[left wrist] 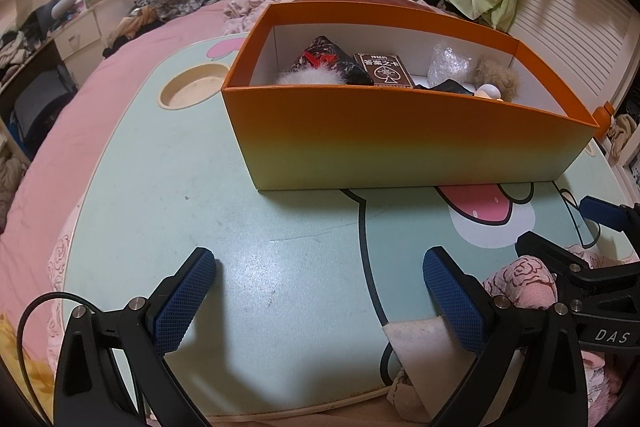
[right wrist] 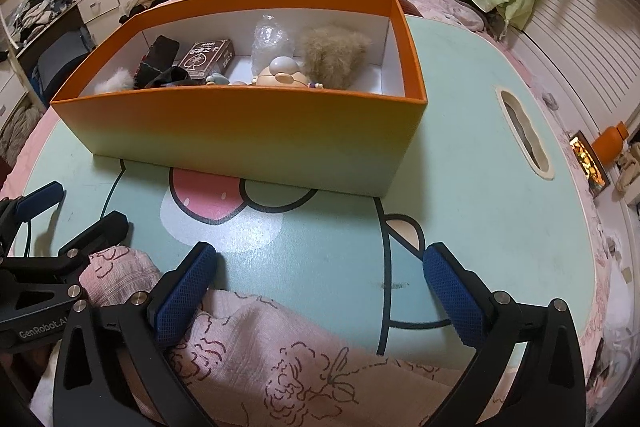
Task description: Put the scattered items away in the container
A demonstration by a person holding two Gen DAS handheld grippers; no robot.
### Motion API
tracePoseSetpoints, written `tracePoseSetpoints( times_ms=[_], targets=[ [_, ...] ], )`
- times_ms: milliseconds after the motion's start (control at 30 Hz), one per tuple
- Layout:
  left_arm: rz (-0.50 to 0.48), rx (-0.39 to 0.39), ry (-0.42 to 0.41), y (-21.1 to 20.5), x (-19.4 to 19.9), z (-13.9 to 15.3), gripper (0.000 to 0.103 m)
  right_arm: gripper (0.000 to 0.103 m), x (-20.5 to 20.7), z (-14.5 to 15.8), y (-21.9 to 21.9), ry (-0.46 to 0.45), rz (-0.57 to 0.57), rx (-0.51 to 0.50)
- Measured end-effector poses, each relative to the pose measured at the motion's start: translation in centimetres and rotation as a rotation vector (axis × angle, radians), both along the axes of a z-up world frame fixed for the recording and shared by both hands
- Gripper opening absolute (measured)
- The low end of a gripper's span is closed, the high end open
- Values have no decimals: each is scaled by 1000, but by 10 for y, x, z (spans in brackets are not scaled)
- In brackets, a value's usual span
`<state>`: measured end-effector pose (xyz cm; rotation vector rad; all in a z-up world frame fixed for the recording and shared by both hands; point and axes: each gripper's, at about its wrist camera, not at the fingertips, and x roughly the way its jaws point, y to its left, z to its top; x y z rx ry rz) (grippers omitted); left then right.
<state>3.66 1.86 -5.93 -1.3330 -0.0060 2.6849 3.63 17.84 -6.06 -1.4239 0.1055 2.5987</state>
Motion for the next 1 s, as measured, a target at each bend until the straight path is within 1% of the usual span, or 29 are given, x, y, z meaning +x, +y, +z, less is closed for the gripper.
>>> tracePoseSetpoints(
  times_ms=[300,1000],
  targets=[
    [0,0,0,0,0,0,103,103,0,-1,-1,21,23,3],
    [1,0,0,0,0,0,103,103,0,-1,-1,22,23,4]
  ],
)
